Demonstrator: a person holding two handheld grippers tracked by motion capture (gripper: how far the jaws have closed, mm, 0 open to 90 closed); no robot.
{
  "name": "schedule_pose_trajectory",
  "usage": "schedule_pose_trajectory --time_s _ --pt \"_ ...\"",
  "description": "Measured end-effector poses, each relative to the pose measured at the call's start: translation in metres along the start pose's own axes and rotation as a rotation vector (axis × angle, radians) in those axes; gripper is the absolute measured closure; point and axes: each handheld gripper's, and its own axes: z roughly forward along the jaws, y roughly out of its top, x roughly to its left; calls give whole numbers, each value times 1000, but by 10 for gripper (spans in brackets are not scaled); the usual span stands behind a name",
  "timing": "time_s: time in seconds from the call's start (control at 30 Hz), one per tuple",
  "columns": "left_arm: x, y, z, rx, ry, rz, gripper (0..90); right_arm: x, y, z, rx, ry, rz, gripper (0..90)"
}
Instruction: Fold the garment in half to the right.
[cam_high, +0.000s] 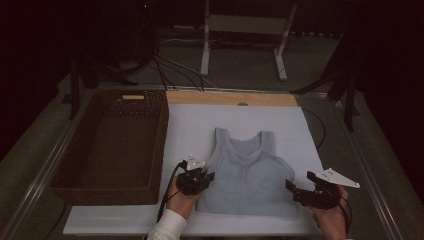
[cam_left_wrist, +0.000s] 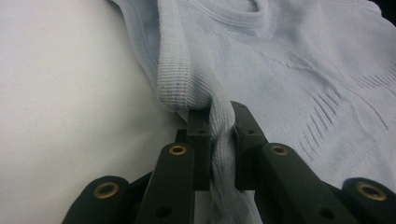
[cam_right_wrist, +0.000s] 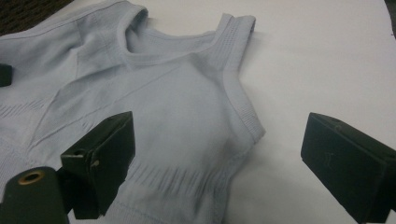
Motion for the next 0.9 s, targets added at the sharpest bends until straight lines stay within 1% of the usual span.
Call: schedule_pose_trajectory --time_s 0.3,0.57,0.7,0.8,0.9 --pt "4 -1 -10 4 -4 3 826 2 1 0 -5 1 -2 96" --pt "10 -1 -19 6 -1 19 827 3 2 1 -8 1 -3 96" --pt "11 -1 -21 1 4 19 827 4 2 2 -6 2 -4 96" --pt "12 2 -26 -5 22 21 832 4 2 1 -10 2 -4 96" --pt "12 5 -28 -8 24 14 833 4 2 1 -10 0 -1 96"
